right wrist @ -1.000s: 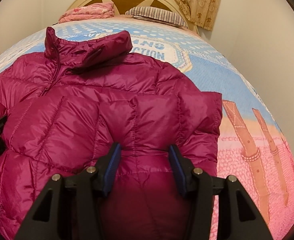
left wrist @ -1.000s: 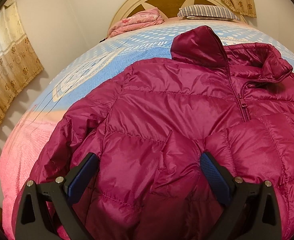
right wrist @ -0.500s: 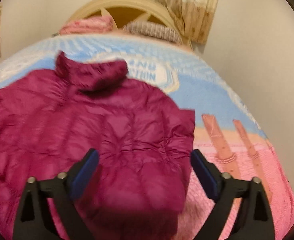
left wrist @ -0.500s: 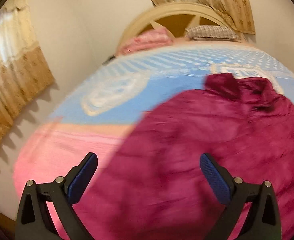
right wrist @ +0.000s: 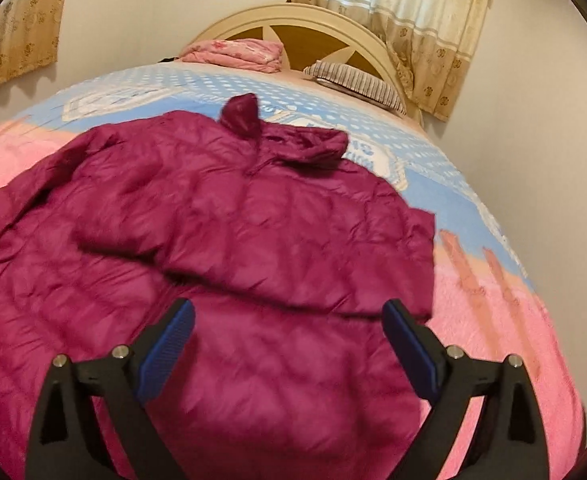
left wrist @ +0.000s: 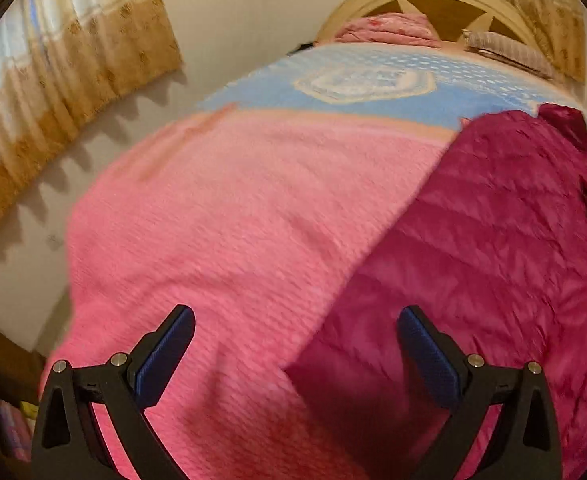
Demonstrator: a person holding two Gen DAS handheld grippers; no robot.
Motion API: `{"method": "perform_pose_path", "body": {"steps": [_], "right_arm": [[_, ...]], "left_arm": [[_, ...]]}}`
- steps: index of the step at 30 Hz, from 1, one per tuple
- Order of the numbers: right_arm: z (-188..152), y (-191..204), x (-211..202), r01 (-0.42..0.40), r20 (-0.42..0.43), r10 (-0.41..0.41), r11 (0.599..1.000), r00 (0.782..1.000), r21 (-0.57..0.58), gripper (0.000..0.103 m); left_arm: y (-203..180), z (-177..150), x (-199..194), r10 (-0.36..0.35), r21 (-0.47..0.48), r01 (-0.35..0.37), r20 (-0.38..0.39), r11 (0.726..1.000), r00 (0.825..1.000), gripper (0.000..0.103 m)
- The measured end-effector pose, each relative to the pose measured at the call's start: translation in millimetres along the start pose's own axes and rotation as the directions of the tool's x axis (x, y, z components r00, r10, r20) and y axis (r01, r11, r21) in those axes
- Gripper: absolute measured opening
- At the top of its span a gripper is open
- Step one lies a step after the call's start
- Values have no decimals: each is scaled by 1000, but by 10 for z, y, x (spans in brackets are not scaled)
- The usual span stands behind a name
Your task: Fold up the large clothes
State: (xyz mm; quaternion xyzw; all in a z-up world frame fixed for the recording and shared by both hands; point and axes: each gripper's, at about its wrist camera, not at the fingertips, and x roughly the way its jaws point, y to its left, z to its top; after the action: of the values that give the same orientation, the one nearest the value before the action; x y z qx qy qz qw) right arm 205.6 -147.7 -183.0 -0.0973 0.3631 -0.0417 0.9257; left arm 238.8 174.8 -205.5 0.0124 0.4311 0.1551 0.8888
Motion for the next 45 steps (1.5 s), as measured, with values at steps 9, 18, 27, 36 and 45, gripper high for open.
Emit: {"method": "perform_pose_path", "body": {"steps": [9,18,27,36,45], "right_arm": [[-179,97,-119,-19,5,19,1000,1000,14,96],[-194,-12,-121,-12,32,10,998,999,66,96],[-116,-405,-150,67,42,-71,993,997,94,96],[7,-958,-85,154,30,-159,980,987,128,96],[-24,-1377,44,196,-1,-199,963,980,184,96]], "left_arm": [[-278,-103,104,-171,-32,170,-44,985,984,60],[-184,130,-138,-43,46,40,62,998,997,17],[-509,817,-1071,98,172,-180,399,968,911,16],[-1781,963,-1486,-83,341,-90,459,936,884,16],[-3176,645,-1404,-252,498,41,365,866,896,22]]}}
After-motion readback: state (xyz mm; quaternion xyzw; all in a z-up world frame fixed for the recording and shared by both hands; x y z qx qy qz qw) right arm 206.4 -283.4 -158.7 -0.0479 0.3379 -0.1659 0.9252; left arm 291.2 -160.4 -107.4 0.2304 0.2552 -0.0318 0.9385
